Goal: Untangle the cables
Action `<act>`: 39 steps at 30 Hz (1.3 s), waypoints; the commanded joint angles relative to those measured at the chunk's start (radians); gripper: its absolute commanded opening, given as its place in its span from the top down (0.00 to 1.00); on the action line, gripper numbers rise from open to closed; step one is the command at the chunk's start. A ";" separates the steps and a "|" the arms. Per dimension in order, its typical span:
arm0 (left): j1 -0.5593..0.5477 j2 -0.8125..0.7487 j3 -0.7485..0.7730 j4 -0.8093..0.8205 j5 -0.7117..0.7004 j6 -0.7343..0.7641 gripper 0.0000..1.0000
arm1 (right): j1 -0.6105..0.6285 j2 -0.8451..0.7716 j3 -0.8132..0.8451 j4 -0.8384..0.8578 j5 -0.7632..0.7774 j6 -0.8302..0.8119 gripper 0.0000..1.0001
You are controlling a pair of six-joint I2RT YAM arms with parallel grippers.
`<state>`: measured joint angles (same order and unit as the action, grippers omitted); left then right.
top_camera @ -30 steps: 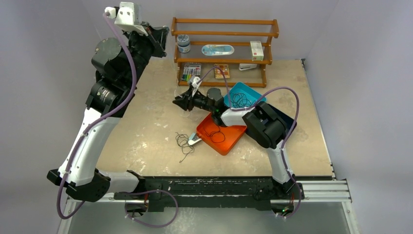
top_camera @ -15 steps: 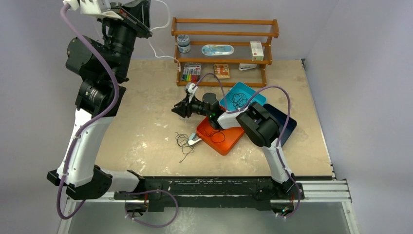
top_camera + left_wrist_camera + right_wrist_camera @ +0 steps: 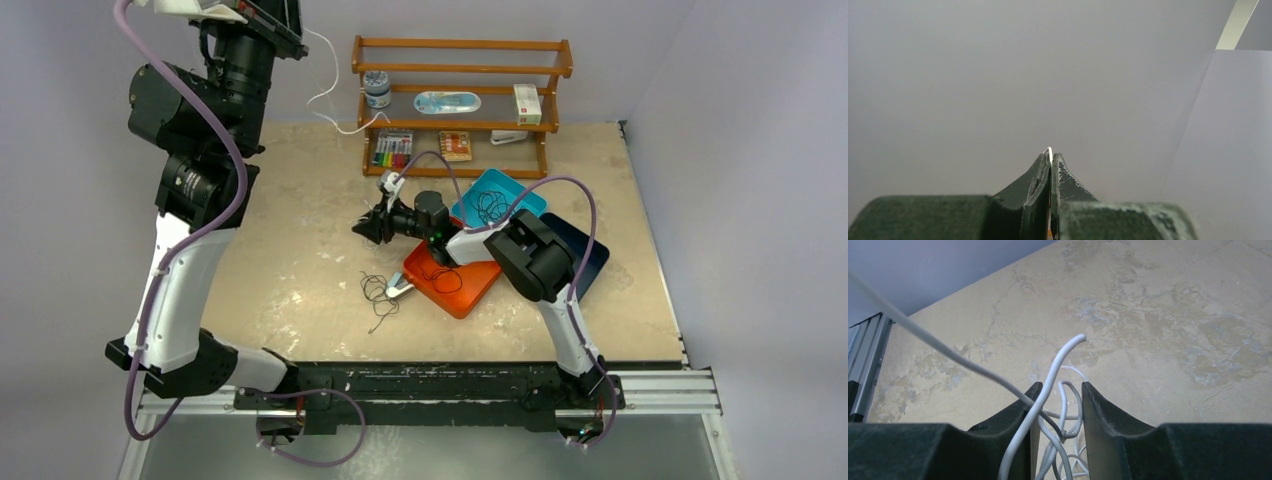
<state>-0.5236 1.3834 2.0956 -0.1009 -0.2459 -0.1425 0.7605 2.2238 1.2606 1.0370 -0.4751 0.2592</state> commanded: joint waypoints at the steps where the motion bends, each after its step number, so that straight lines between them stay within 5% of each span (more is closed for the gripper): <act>1: 0.007 0.018 0.117 0.027 -0.018 0.057 1.00 | 0.007 -0.020 0.042 0.016 -0.020 0.002 0.63; 20: 0.007 0.135 0.347 0.153 0.007 0.184 1.00 | 0.017 0.039 0.077 -0.028 0.005 0.010 0.61; 31: 0.007 0.052 0.184 0.149 -0.018 0.189 1.00 | 0.016 -0.201 -0.013 -0.046 -0.003 -0.036 0.43; 39: 0.007 -0.006 0.070 0.133 -0.006 0.158 1.00 | 0.014 -0.417 -0.123 -0.186 0.170 -0.077 0.31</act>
<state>-0.5236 1.4189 2.1929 0.0196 -0.2581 0.0216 0.7723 1.9015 1.1835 0.9092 -0.4202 0.2214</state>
